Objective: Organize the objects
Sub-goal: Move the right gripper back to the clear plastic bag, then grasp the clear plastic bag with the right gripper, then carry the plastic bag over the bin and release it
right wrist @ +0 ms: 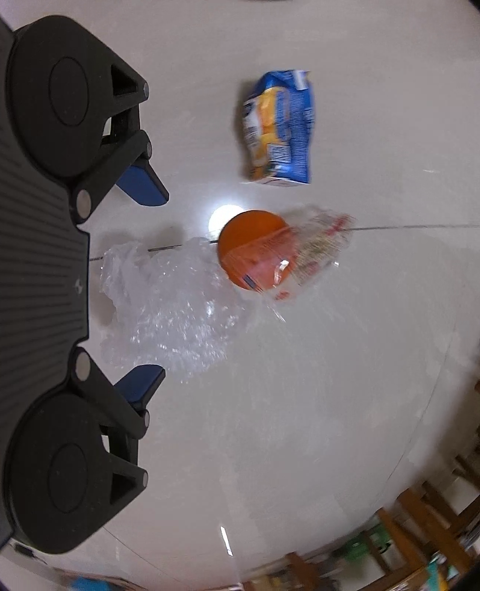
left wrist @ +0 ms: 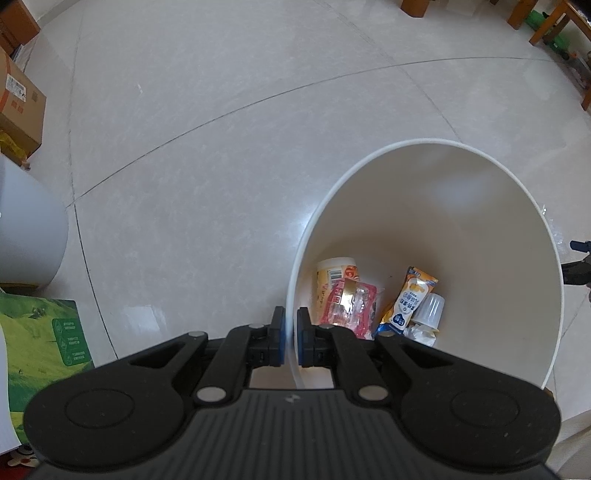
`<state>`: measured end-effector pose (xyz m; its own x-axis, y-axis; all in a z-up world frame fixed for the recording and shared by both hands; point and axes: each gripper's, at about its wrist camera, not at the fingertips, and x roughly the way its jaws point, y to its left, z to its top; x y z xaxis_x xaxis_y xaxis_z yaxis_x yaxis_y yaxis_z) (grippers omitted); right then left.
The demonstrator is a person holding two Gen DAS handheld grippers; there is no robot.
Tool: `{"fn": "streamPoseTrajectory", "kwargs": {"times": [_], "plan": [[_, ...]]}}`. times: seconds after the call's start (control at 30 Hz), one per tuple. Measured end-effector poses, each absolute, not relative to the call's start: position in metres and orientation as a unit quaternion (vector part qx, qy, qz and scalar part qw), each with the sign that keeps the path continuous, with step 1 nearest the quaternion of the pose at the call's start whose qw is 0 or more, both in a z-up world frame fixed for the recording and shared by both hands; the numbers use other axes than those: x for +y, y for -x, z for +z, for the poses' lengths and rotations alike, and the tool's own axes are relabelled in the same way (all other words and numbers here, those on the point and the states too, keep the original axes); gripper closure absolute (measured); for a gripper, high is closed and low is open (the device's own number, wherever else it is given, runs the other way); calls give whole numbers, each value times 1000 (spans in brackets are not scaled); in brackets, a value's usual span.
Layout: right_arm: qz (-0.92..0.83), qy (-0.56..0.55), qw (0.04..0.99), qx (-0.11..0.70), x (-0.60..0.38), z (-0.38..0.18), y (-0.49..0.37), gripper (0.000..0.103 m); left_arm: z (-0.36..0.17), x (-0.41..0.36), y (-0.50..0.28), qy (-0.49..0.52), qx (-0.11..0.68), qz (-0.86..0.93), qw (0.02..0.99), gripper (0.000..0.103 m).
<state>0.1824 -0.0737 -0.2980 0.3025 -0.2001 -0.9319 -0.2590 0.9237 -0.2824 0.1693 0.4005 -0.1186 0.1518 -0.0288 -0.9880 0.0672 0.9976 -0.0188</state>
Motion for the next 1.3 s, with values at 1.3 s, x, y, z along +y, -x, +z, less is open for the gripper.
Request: {"fn": "streamPoseTrajectory", "kwargs": {"times": [1.3], "plan": [[26,140,790,597,-50,-155,-187,44,-124,399,-167,-18,651,-28,759,99]]}}
